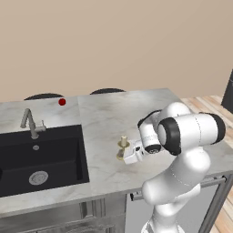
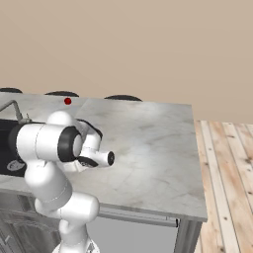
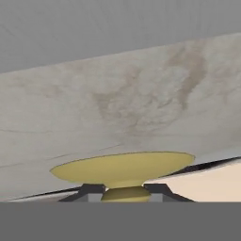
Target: Pick the candle and candle from the dining table and place them in the open cabinet. Close the cabinet after placing the objects.
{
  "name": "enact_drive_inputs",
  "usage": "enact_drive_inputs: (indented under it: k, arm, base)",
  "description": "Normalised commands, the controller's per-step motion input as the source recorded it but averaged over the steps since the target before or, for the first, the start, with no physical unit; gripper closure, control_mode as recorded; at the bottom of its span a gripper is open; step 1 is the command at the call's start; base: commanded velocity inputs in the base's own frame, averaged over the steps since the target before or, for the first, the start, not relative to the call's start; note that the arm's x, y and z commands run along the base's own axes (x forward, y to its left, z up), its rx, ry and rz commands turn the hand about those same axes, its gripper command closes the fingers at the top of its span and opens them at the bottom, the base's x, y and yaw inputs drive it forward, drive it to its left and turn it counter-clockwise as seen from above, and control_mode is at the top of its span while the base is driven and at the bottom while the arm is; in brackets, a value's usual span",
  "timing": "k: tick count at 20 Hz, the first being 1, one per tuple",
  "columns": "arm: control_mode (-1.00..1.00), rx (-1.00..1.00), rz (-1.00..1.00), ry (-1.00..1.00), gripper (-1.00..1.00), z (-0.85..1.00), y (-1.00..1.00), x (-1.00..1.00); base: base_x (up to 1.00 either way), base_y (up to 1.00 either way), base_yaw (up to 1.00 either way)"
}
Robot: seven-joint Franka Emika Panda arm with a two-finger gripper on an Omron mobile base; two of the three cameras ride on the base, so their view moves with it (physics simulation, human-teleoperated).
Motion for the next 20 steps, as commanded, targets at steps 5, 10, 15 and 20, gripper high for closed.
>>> enact_drive_inputs:
  k: [5,10,15,20]
  arm:
    - [-1.00,0.00,0.00,-0.06,1.00,0.28,0.00,0.00]
    - [-1.00,0.00,0.00,-0.10,1.00,0.40,0.00,-0.01]
    - [-1.00,0.00,0.00,-0.09,1.00,0.42,0.00,-0.06]
    - [-1.00,0.01,0.00,0.03,1.00,0.30,-0.08,-0.14]
  base:
    - [0.00,0.00,0.00]
    - [0.00,0.00,0.00]
    - [0.00,0.00,0.00]
    - [0.00,0.00,0.00]
